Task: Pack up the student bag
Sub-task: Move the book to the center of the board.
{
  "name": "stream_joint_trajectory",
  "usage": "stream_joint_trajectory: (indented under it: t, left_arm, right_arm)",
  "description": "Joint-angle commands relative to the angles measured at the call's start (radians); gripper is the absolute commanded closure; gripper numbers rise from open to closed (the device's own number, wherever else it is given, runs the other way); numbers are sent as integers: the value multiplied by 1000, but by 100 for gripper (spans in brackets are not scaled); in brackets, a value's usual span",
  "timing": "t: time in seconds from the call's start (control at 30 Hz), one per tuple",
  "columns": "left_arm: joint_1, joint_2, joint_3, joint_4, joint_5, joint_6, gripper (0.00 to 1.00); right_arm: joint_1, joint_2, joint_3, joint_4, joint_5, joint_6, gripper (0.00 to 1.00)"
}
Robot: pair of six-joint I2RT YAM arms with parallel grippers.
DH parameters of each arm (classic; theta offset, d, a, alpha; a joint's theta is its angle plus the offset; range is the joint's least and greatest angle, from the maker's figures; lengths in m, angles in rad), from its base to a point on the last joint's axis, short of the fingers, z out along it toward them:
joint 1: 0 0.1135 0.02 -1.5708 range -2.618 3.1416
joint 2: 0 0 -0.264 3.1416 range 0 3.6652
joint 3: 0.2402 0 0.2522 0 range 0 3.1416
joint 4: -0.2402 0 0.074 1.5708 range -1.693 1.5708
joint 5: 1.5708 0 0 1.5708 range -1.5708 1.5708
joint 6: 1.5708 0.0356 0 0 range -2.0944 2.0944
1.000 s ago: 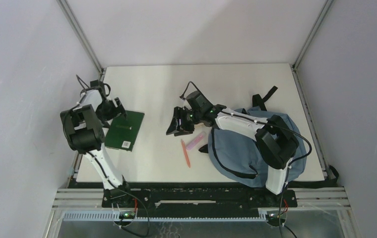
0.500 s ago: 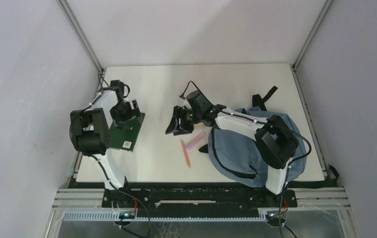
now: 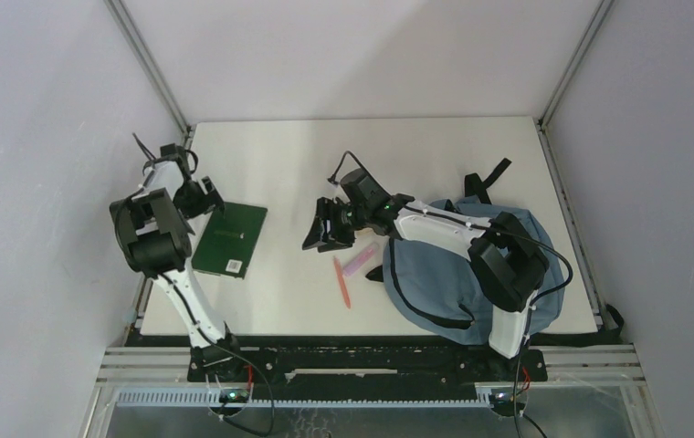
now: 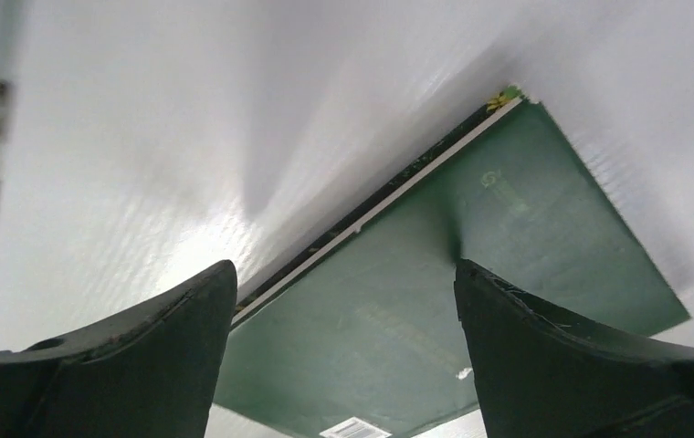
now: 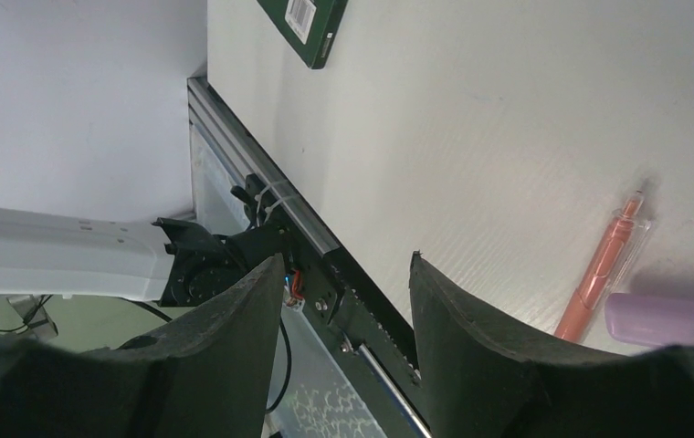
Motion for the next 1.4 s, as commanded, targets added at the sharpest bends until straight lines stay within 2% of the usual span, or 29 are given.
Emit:
stream_joint_trajectory:
  t: [0.0,0.3,0.47,0.67,0.77,0.87,1.0,1.17,1.37]
  left_arm:
    - [-17,46,3,-17,118,32,8]
    - [-151,-23,-65,-45,216,40,9]
    - [-217,-99,-188,-18,245,-8,10]
    - [-252,-211,-316,40,319,-78,11]
    - [-250,-286,-352,74,304,-113,11]
    - [-245,-318,-339,87,265,-127,10]
    - [-242,-267,-326,104,288,-133,11]
    - [-242,-225,-394,141,285,-131,11]
    - [-242,-193,-407,148,285,-150,11]
  right_arm:
    - [6,-26,2,23,8,-6,38]
    - [4,7,1,59,29,43,37]
    - [3,37,2,80,46,76,37]
    - [4,88,2,114,85,121,36]
    - [2,122,11,121,105,127,36]
    - [7,174,77,67,149,114,36]
    - [20,281,211,-47,226,101,36]
    - [43,341,320,-195,383,139,37]
    - [51,458,438,-288,382,190,39]
